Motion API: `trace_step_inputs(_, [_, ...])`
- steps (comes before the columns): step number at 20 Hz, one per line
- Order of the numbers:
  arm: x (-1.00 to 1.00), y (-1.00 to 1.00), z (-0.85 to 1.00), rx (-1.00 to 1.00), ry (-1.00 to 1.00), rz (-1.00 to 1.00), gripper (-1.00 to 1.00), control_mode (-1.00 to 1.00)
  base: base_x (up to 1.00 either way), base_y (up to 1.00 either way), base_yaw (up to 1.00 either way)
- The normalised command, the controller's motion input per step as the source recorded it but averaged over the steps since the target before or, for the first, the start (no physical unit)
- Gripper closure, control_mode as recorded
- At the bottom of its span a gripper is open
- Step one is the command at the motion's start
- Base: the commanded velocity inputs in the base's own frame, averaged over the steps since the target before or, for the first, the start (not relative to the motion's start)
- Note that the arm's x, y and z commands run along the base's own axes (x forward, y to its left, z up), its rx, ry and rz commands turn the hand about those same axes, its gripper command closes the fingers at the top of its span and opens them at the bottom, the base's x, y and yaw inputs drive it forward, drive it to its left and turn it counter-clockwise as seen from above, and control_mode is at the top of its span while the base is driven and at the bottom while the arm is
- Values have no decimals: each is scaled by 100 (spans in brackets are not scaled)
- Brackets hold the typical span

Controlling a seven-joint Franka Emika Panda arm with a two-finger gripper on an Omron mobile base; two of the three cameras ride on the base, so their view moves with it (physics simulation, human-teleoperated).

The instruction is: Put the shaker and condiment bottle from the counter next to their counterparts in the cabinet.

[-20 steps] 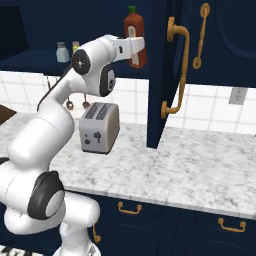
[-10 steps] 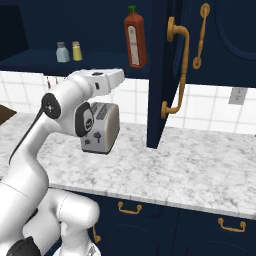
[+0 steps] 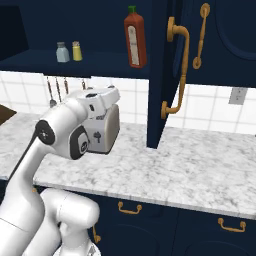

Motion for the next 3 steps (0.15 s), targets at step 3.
trace_step_inputs(3, [-99, 0, -100, -32, 0, 0, -100, -100, 0, 0, 0])
